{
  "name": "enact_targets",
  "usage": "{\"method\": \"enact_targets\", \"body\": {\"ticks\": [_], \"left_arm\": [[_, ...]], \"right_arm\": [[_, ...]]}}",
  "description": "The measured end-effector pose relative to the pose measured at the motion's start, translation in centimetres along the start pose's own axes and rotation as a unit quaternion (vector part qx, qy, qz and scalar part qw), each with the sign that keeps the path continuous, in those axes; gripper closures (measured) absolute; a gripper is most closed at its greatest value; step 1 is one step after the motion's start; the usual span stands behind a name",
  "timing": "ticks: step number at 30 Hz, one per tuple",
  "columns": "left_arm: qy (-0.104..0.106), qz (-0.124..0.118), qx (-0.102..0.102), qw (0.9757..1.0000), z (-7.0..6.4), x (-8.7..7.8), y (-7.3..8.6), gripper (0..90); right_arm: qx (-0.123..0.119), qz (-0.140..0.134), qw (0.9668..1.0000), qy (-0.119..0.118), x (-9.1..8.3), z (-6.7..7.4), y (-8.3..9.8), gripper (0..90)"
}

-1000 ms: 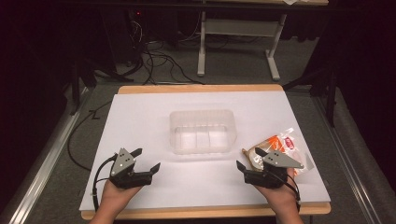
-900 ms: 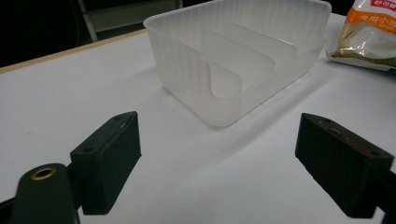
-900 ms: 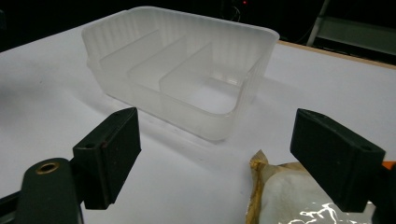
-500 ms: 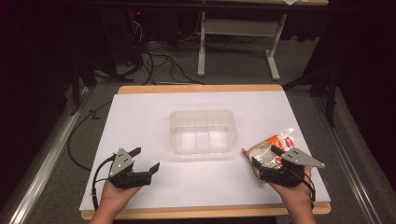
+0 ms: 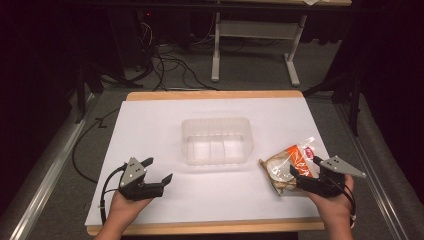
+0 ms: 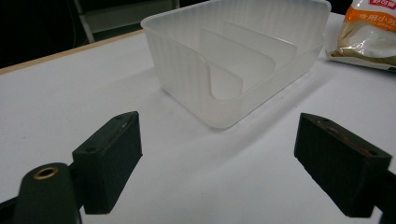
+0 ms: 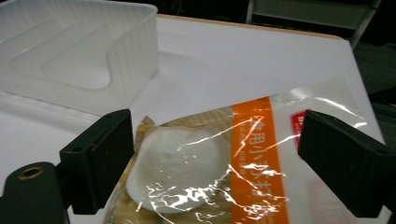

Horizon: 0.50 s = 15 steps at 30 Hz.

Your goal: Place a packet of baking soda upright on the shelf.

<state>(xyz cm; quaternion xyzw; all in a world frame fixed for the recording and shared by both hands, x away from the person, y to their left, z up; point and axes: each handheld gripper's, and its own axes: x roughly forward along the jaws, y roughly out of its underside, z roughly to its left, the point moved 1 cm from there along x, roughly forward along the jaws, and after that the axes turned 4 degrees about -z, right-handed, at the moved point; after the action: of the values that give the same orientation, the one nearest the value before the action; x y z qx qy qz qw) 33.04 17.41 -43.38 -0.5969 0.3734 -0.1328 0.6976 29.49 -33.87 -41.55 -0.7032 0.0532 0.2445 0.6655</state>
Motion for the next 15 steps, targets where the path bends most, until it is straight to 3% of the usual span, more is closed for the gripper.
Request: {"method": "enact_targets", "body": {"ticks": [15], "left_arm": [[0.004, 0.002, -0.001, 1.0000, -0.1, 0.2, 0.0, 15.8]], "right_arm": [[0.023, 0.016, 0.9976, 0.064, -0.7, -3.5, 1.0, 11.0]]}}
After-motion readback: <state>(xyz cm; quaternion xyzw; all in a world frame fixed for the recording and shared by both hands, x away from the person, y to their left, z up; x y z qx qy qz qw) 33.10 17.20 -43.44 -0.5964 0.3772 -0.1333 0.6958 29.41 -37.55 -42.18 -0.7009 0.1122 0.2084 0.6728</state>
